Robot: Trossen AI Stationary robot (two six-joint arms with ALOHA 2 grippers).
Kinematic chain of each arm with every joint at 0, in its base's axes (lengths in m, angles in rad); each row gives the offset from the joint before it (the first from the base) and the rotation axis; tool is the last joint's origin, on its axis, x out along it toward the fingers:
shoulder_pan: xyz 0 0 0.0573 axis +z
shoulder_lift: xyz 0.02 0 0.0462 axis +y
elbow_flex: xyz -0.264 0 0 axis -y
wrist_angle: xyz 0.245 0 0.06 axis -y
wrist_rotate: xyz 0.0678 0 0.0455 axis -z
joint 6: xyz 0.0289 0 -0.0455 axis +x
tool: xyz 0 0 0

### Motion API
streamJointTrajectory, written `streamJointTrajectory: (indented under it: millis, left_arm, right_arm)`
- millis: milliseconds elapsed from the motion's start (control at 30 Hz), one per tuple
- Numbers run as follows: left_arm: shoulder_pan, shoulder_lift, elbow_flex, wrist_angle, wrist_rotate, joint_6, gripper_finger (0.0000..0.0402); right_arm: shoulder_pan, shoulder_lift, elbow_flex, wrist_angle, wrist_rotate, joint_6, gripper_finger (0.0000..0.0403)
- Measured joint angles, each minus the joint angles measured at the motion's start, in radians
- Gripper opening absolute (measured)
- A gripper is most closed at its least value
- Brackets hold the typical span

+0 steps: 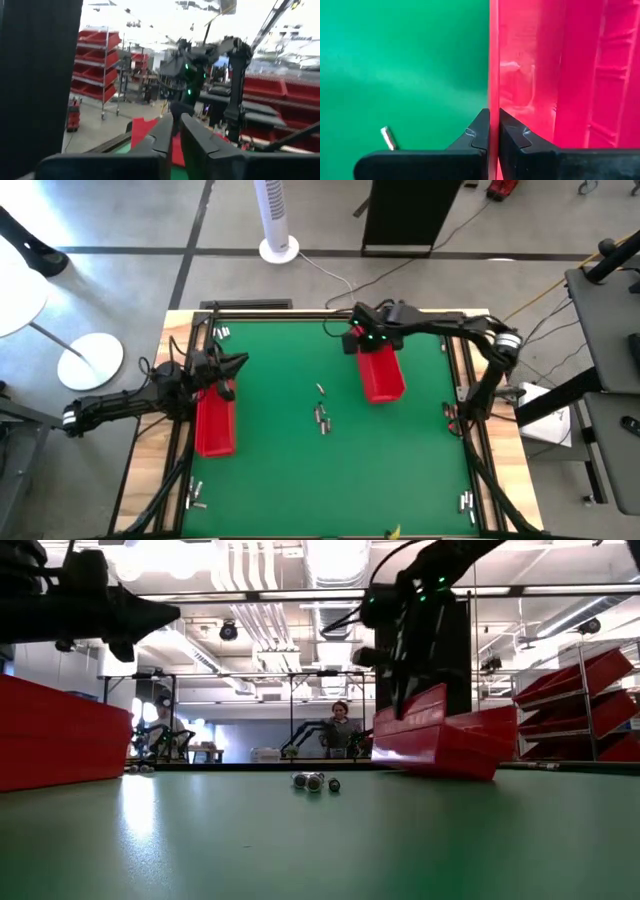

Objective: Sort batteries
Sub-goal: Move the right red bin to the top right of the table

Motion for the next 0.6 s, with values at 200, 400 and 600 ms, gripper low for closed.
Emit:
streamJointTrajectory:
  millis: [200, 400, 600]
  left_arm:
    - [0.0, 0.017, 0.007, -0.077, -0.13, -0.051, 0.0091]
    - [0.0, 0.026, 0.149, -0.438, -0.26, -0.143, 0.0141]
    - [0.0, 0.054, 0.257, -0.689, -0.301, -0.239, 0.015]
  right_arm:
    - [-0.02, 0.089, 0.102, -0.011, 0.006, 0.002, 0.0013]
    - [-0.061, 0.151, 0.138, -0.005, 0.007, 0.011, 0.0013]
    - [-0.066, 0.159, 0.141, -0.001, 0.054, 0.02, 0.0013]
